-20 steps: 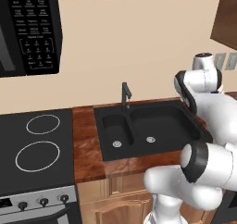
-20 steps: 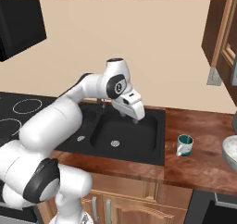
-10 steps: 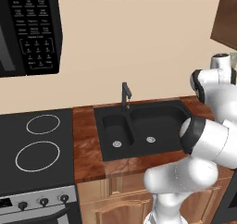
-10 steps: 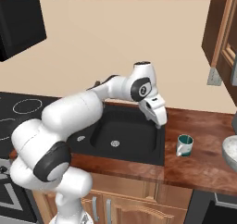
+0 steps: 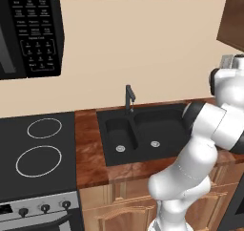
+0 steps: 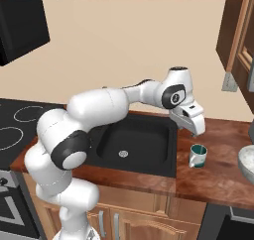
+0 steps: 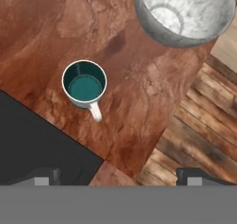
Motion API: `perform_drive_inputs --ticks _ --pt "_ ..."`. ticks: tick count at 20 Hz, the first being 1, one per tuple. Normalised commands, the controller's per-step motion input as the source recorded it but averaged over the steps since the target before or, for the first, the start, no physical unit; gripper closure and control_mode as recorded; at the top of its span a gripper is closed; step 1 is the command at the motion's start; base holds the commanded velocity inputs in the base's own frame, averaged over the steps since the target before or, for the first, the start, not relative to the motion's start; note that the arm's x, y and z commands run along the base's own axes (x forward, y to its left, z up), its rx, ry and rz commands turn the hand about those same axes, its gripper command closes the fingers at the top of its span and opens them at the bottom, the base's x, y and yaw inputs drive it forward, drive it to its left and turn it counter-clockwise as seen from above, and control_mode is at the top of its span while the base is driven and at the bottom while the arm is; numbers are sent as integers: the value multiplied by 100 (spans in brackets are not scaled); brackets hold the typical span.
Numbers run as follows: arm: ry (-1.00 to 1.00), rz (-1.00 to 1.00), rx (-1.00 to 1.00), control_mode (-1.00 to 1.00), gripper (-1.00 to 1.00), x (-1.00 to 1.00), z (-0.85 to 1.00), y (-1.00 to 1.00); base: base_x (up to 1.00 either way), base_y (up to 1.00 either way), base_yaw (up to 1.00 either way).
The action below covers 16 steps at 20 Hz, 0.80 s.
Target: Pick the mug and place it in the sink. Pick the bowl and place it in the open cabinet and then close the cabinet.
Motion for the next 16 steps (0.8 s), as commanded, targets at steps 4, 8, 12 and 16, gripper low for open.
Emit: perform_drive_inputs --ticks 4,8,12,16 --pt "0 0 1 -100 -100 3 -13 -13 0 0 0" --pt "0 6 4 -100 -100 11 -19 -4 0 0 0" --pt "0 13 3 -100 -100 11 -31 0 0 0 0" --pt "-3 11 3 -100 -100 3 -21 -9 0 0 0"
